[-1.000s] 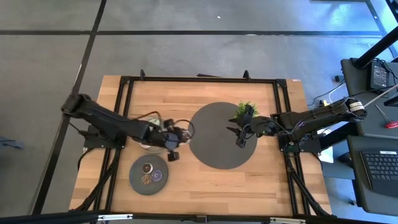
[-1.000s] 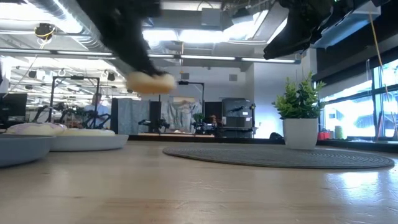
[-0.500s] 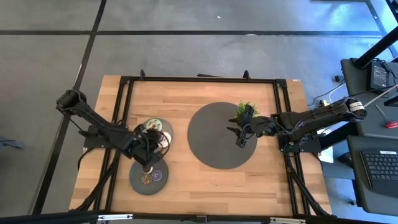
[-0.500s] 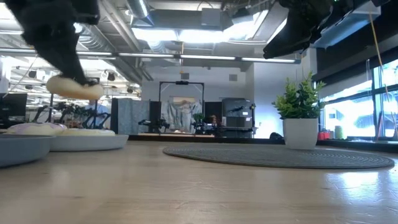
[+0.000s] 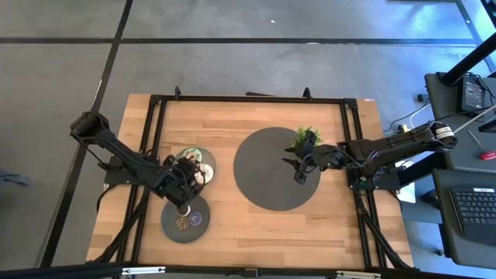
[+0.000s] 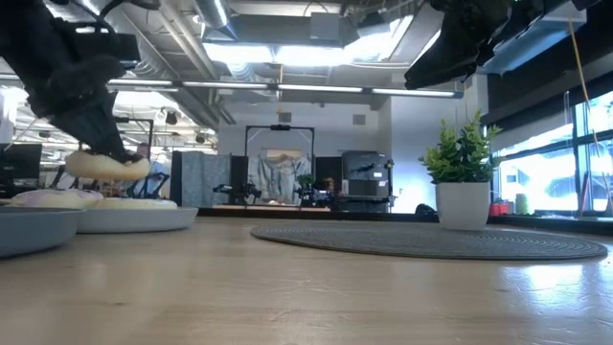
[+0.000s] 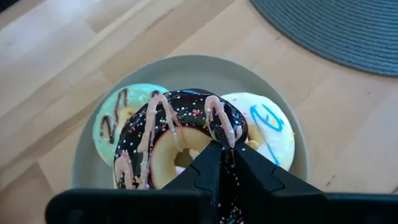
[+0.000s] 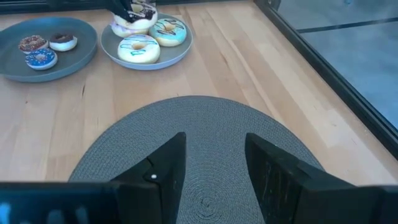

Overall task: Pick & Place donuts
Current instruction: Put the big brown donut on the light gray plate

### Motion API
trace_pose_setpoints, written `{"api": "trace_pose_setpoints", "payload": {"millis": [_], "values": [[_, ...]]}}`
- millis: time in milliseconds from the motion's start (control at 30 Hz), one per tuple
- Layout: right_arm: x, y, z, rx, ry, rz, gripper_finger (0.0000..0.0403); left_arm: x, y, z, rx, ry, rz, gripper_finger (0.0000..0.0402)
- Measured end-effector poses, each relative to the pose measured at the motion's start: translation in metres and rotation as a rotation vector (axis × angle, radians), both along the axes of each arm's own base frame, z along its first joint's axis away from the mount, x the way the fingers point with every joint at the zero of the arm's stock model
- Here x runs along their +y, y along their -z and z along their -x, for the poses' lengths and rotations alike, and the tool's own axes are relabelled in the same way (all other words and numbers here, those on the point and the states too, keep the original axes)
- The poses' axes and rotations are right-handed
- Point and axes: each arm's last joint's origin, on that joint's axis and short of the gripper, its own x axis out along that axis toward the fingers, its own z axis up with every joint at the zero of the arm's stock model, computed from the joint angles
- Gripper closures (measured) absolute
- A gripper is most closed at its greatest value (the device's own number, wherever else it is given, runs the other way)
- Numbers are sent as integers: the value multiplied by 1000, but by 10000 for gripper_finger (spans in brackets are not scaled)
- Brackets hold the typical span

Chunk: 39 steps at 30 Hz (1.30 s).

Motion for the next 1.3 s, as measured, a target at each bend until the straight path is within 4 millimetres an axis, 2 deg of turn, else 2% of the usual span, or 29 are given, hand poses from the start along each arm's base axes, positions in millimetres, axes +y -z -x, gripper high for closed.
{"api": "trace_pose_setpoints", "payload": {"millis": [200,467,867,1300], "values": [[0,0,0,0,-1,0,237,4,14,2,-25,-20,22,369],[0,0,0,1,-1,0,237,13,22,4,-11,-54,12,369],[0,0,0,1,-1,1,237,14,23,3,3,-54,15,365],[0,0,0,3,-3,3,237,12,9,-2,38,-10,-7,280]]}}
